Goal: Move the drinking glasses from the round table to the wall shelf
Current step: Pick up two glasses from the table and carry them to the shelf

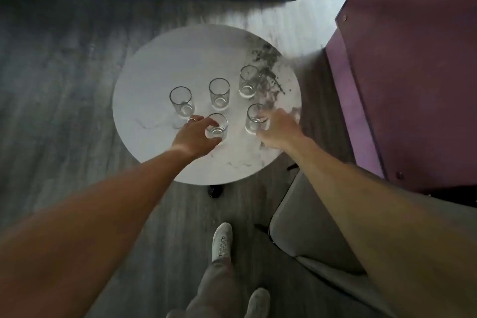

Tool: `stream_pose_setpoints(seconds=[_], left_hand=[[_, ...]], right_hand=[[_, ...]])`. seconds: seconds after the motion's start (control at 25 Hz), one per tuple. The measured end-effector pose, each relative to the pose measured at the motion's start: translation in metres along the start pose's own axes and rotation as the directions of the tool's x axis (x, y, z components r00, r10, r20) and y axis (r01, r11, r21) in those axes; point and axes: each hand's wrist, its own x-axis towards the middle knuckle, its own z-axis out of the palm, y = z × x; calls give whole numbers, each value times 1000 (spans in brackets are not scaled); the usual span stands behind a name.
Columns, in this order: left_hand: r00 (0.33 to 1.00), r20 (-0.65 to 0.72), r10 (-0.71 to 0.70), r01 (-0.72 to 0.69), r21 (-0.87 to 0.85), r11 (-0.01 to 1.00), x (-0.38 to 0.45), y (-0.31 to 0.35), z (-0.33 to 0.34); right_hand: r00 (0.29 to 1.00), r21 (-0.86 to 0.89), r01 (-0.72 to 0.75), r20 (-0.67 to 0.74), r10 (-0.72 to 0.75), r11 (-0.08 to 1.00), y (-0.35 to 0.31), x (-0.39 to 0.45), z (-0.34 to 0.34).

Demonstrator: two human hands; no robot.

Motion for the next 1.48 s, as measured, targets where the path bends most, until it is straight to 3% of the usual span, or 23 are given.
stream_pose_setpoints(seconds=[0.16, 0.32, 0.52, 0.68, 0.88, 1.04, 1.2, 1.4, 1.48], left_hand=[[998, 30, 50, -51, 28, 998, 16, -8, 8], [991, -13, 133, -132, 46, 990, 24, -13, 10], [968, -34, 247, -245, 55, 968, 26, 14, -3], [902, -54, 428, -424, 68, 903, 25, 96, -19], [765, -34, 643, -638, 95, 764, -13, 231, -16], [592, 54, 804, -806, 24, 592, -96, 341, 19], [352, 166, 921, -929, -55, 365, -198, 430, 75], [42, 236, 971, -962, -252, 103, -381, 511, 163], [-38, 261, 965, -940, -337, 54, -451, 527, 194]], right_hand=[[996, -64, -84, 0, 84, 994, 1, 20, 18], [990, -97, -51, -137, 37, 994, 4, 28, 27], [983, -67, -37, -183, 25, 997, 5, 6, 4], [951, -35, -107, -294, 92, 994, 22, -42, -62], [830, 18, -268, -504, 240, 963, 66, -158, -144], [659, 144, -405, -639, 397, 903, 113, -309, -178], [480, 243, -488, -728, 490, 838, 151, -471, -177], [205, 387, -611, -765, 610, 690, 177, -687, -139], [123, 433, -639, -758, 640, 636, 180, -758, -118]])
